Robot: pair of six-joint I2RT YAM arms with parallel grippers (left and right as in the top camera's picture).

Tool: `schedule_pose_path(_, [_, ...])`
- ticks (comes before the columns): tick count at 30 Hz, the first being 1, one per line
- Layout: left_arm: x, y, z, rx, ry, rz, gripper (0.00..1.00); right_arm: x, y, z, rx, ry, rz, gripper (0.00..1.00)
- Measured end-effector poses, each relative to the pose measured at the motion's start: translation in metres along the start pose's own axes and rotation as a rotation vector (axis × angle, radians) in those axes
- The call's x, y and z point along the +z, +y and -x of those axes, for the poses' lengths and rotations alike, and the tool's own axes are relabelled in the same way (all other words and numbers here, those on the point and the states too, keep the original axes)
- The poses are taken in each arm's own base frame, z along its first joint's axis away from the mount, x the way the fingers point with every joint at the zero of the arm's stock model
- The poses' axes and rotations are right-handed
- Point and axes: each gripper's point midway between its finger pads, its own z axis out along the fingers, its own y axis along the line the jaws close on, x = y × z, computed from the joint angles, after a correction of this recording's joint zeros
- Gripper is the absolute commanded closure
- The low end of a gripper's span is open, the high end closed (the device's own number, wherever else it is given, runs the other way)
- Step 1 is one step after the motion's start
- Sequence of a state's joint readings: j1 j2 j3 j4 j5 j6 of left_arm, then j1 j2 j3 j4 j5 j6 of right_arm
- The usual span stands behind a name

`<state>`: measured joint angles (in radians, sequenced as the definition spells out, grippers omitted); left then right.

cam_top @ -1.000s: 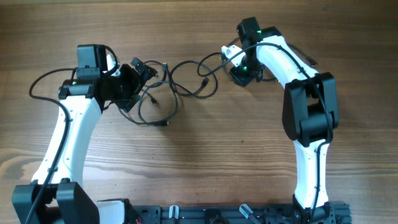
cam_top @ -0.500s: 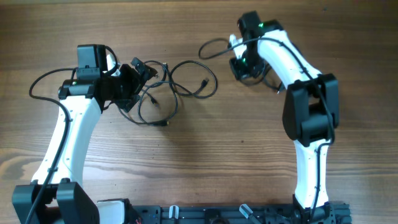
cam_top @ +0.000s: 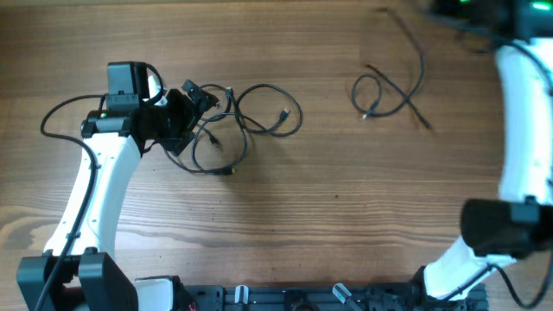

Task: Untangle cables
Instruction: 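Drag the separated cable further right with the right gripper and release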

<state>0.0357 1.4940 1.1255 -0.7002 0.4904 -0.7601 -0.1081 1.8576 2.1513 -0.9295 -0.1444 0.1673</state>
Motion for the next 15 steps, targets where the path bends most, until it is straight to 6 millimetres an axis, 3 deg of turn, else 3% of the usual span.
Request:
schedule_pose_path(4, [0.0,0.0,0.0,0.0,0.0,0.001,0.0,-0.017,-0.065,0.033,0.116,-0.123,-0.094,0.96])
schedule_pose_path(6, [0.0,0.0,0.0,0.0,0.0,0.0,0.01,-0.02,-0.076,0.032,0.136,-0.116,-0.096,0.95])
schedule_pose_path(9, [0.0,0.001,0.001,0.0,-0.006,0.005,0.0,-0.019,-0.067,0.023,0.106,-0.074,-0.04,0.88])
schedule_pose_path(11, [0.0,0.002,0.002,0.0,-0.011,0.01,0.0,-0.015,-0.05,0.011,0.06,-0.024,0.009,0.8])
schedule_pose_path(15, [0.0,0.003,0.003,0.0,-0.016,0.015,0.0,-0.001,0.003,-0.015,-0.049,0.071,0.126,0.69])
